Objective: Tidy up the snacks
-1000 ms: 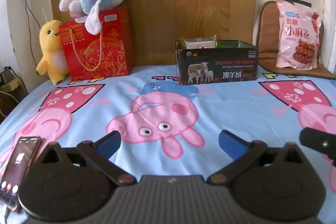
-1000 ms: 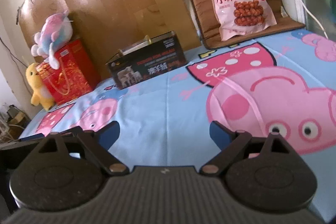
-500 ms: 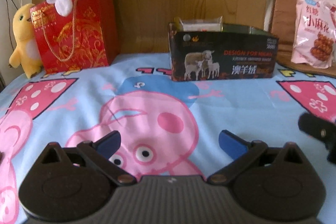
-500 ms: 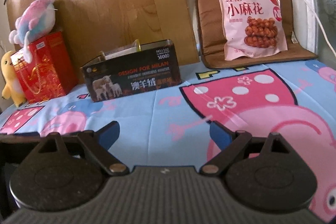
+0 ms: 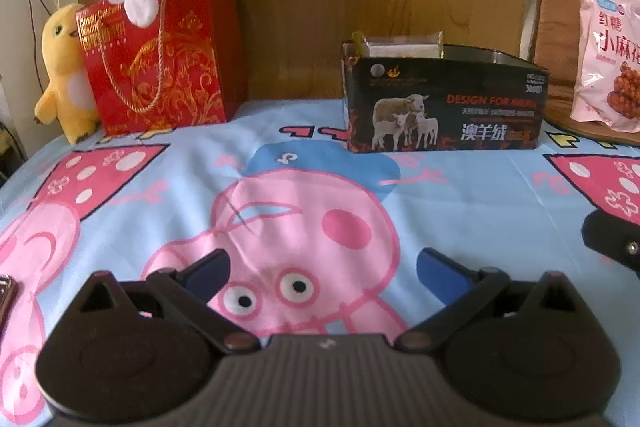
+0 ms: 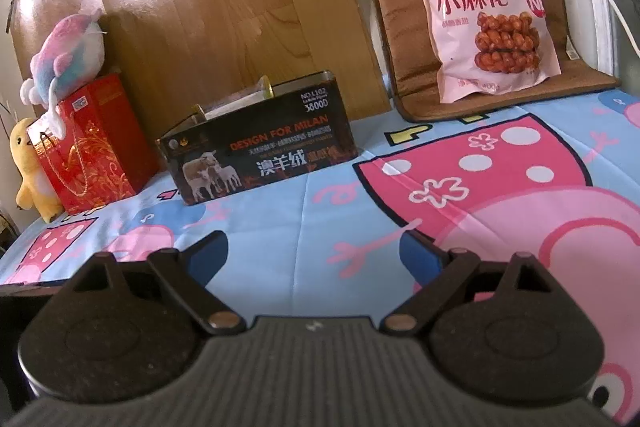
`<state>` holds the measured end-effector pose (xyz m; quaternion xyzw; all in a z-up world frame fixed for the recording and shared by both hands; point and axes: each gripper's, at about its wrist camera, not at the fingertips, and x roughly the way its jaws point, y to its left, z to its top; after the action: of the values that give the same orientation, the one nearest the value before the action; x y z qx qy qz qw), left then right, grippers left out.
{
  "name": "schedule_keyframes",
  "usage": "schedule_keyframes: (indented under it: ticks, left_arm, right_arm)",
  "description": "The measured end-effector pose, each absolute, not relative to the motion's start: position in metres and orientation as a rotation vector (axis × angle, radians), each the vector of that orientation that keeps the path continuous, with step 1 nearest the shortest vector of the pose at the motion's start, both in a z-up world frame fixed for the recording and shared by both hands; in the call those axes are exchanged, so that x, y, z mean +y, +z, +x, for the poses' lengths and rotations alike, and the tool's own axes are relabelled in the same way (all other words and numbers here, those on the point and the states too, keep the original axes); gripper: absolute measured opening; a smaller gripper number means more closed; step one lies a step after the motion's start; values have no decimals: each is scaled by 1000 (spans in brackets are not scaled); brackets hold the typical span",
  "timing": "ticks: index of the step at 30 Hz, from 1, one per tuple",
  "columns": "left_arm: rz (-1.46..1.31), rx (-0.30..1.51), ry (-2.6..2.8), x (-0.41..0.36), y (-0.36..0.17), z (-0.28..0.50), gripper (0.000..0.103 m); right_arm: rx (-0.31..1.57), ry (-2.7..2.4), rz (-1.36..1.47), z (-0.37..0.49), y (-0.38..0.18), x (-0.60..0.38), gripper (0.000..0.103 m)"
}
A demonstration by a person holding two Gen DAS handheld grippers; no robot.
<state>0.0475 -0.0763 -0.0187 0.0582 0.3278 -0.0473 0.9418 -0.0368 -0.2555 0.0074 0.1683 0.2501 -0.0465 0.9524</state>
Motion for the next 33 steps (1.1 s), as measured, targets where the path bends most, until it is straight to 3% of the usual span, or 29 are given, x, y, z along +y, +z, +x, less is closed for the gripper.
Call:
schedule_keyframes:
  ticks: [33]
  left_arm:
    - [105, 620, -133, -76, -15, 37, 103]
  right_arm:
    - [495, -58, 350, -39, 8, -258, 95]
